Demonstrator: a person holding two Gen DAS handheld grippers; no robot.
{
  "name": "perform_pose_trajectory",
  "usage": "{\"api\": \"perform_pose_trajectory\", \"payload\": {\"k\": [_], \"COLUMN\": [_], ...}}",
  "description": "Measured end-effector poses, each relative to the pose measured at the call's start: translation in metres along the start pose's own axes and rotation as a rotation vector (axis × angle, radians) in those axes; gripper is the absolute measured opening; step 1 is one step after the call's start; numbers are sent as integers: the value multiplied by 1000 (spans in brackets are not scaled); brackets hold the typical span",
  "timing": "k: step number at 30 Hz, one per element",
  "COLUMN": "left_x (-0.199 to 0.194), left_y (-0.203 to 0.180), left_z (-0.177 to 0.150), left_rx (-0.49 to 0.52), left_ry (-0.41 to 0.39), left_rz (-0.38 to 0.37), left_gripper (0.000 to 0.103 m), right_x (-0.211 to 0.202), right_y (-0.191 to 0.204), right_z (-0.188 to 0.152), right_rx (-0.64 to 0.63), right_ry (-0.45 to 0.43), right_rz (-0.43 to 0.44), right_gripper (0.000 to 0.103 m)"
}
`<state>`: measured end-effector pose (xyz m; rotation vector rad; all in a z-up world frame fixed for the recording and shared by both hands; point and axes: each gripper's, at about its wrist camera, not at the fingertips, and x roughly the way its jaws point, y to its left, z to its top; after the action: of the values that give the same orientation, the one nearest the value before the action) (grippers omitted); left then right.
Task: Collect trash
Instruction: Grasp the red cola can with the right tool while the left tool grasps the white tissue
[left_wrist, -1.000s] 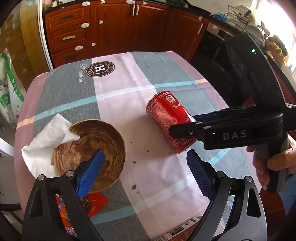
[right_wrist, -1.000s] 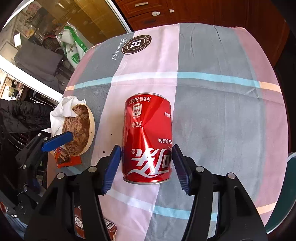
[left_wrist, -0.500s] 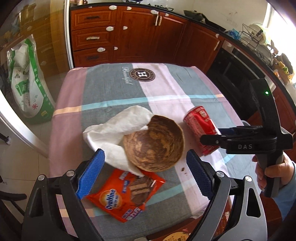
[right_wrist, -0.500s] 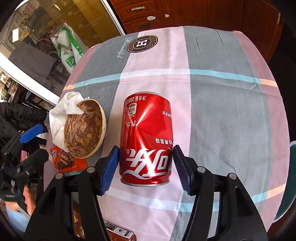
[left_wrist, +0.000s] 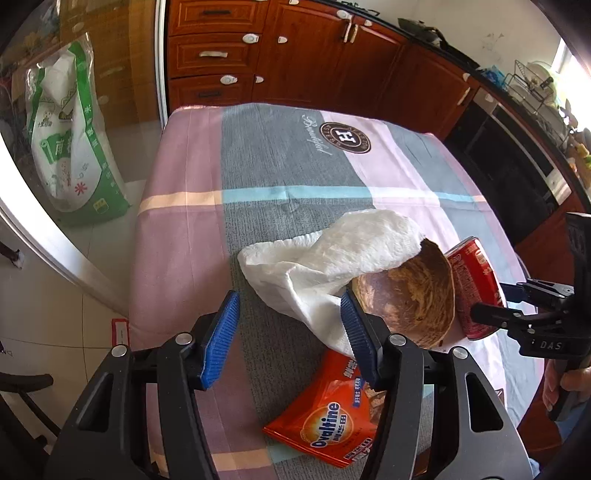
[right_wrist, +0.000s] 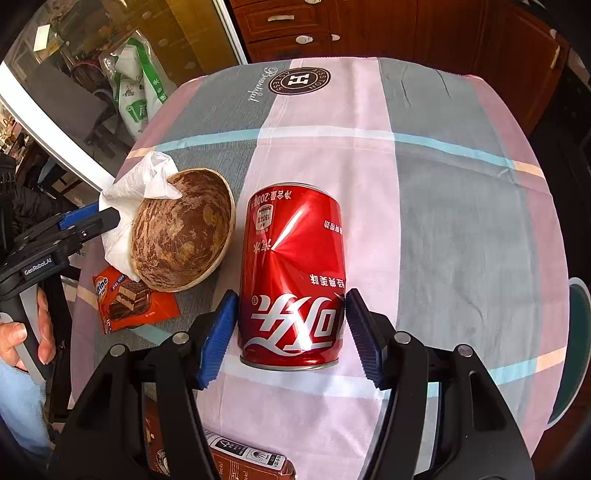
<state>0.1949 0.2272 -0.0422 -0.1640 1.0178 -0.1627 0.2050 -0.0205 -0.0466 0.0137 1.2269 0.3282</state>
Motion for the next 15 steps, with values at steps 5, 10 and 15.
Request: {"api": "perform_pose_trajectory", "payload": {"k": [5,10,15], "left_x": [14,14,-2], "left_y": [2,0,-10], "left_z": [-2,-3,-5], "left_rx": [-32,-54,-25], "left_ry": [16,-12,-61], "left_rz": [-11,-18,8], "left_gripper": [58,20,5], "right_x": [0,-1,-2], "right_y": [1,1,-2], "right_z": [0,-2,-5], "right_rx": [4,16,25], "right_ry": [-11,-15,-22], "right_rz": [-12,-14,-8], "right_gripper": [58,58,58]}}
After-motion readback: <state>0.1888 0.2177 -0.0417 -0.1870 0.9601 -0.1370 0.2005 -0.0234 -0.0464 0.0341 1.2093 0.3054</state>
